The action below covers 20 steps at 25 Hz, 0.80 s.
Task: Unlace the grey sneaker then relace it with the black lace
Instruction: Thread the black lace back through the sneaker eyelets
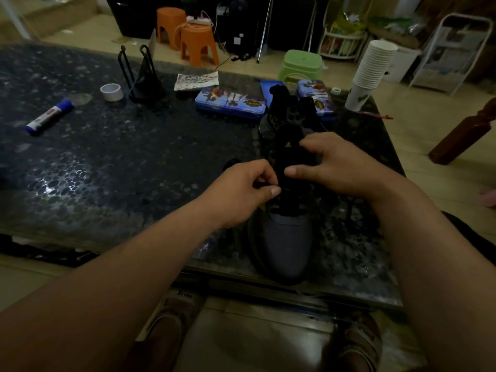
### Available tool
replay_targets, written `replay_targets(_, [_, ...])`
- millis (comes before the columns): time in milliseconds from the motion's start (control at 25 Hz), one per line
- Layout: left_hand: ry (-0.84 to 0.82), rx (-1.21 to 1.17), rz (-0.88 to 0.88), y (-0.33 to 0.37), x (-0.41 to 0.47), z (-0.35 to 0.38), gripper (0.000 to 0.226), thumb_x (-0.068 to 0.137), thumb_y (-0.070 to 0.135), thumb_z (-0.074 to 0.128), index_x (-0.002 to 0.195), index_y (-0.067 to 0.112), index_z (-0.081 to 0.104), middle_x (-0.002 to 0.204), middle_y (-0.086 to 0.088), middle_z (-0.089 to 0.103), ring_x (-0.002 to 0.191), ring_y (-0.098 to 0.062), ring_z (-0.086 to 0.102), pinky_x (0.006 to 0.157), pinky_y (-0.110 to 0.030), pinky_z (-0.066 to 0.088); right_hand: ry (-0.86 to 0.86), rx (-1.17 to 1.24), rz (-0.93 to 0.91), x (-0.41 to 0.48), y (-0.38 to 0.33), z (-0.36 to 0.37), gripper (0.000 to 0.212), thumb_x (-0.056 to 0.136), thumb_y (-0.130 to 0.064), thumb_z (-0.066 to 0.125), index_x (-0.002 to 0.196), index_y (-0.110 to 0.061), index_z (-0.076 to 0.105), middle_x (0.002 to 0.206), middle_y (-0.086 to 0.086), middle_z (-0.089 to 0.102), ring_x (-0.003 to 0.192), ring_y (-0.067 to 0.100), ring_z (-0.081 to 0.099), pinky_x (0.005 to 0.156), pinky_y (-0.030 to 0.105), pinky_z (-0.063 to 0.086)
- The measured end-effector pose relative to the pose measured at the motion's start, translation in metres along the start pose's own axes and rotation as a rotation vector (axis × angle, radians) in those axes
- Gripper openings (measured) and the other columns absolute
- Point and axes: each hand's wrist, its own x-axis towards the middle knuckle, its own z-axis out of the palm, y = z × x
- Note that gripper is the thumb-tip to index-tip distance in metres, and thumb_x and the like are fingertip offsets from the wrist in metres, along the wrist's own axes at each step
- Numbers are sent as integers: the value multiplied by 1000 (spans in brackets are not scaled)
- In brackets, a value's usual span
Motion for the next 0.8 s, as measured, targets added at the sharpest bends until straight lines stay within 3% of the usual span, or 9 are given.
replay_targets(120, [-1,-170,-16,1,-1,3,4,103,17,61,99,17,61,86,0,72,70,1,61,65,-14,44,65,572,154,-5,-4,6,20,97,-30,71,97,-10,74,92,3,76,85,16,72,79,33,57])
replay_targets(200, [-11,-286,-43,2,-1,3,6,106,13,56,105,10,61,79,-4,72,57,4,55,58,-12,41,74,805,231,-6,-11,13,15,98,-22,70,91,-8,70,80,-2,72,76,11,69,69,24,54])
replay_targets(320, [17,-388,-87,2,-3,2,11,105,14,59,104,6,67,65,-3,63,52,0,51,55,-11,40,112,1010,349,-1,-17,19,10,97,-15,69,91,-9,73,81,1,76,76,15,74,68,25,57])
replay_targets(480, [55,-379,-143,1,-3,0,12,103,17,62,96,9,69,59,-1,60,52,-7,44,52,-17,38,165,1098,424,-1,-19,19,16,96,-12,70,106,-1,75,96,11,79,87,22,77,79,30,63])
replay_targets(640, [16,-364,-159,-2,-7,-4,12,104,13,60,97,6,67,77,-7,73,51,-13,44,51,-25,38,149,1092,430,0,-18,17,8,95,-14,71,99,-9,77,90,4,80,84,17,77,73,25,59])
replay_targets(800, [26,-308,-139,-1,-7,-5,13,104,15,61,96,7,68,77,-5,73,53,-16,46,55,-30,40,151,1075,436,-1,-22,18,8,95,-14,72,99,-9,77,90,3,80,84,15,77,69,22,58])
